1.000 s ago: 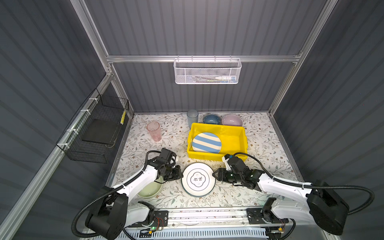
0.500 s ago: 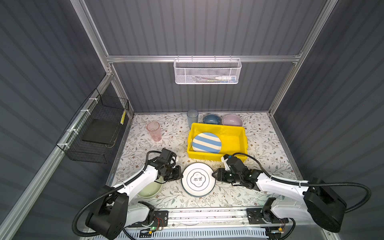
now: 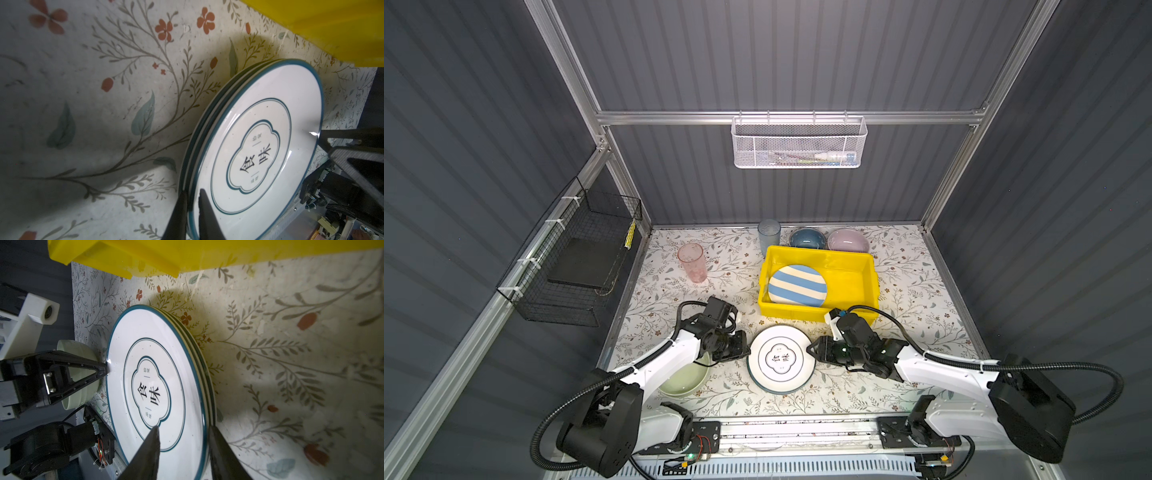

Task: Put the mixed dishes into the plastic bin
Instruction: 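Position both grippers at the rim of the white plate stack from opposite sides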

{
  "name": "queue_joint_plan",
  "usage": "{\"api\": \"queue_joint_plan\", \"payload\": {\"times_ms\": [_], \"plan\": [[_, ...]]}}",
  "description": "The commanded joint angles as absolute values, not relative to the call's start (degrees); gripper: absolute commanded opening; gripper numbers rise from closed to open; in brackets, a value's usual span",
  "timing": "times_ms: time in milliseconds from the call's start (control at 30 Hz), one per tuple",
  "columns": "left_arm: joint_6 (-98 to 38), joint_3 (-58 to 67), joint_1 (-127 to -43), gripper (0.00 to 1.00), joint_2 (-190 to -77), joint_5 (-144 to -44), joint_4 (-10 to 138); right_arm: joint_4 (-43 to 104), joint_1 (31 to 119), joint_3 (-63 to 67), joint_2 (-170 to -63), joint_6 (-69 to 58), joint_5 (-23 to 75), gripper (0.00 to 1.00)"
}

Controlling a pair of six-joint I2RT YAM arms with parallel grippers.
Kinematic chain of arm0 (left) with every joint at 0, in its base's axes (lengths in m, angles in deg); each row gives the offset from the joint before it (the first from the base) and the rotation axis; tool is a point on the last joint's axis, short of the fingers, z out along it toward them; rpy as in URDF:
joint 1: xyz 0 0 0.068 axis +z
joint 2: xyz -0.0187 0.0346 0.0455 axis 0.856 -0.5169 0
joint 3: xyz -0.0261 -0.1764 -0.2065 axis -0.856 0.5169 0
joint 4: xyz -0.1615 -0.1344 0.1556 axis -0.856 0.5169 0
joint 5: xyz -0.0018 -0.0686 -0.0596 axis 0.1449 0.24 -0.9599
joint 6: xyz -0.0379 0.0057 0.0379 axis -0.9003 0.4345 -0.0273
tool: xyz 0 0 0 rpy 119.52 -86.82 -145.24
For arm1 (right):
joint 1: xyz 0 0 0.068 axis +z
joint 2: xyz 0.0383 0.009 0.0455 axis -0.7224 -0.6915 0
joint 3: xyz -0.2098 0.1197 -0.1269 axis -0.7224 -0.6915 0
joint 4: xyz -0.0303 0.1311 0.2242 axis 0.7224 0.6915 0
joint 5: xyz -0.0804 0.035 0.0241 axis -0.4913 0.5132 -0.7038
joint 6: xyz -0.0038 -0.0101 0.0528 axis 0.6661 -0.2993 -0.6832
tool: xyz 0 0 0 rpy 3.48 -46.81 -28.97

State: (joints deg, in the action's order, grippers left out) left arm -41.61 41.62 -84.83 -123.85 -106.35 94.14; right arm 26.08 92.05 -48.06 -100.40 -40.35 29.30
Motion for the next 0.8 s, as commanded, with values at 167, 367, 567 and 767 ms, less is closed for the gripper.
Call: {"api": "queue_joint_plan", "payload": {"times_ms": [167, 367, 567, 767], "plan": [[-42.0, 43.3, -85.4, 0.14, -125.3, -107.1, 93.7, 21.0, 92.4, -48.6, -98.0, -40.5, 31.7, 0.39], [-42.0, 43.3, -85.4, 0.13, -125.6, -107.0, 93.2, 17.1, 92.4, -50.2, -97.0, -40.4, 33.2, 0.38], [-42.0, 43.2, -85.4, 0.13, -125.9, -107.0, 93.0, 15.7, 92.4, -49.8, -98.2, -39.6, 33.8, 0.36], [-41.7, 43.0, -85.4, 0.13, -126.5, -107.1, 92.9, 12.3, 92.4, -49.3, -101.9, -40.1, 34.6, 0.34]]}}
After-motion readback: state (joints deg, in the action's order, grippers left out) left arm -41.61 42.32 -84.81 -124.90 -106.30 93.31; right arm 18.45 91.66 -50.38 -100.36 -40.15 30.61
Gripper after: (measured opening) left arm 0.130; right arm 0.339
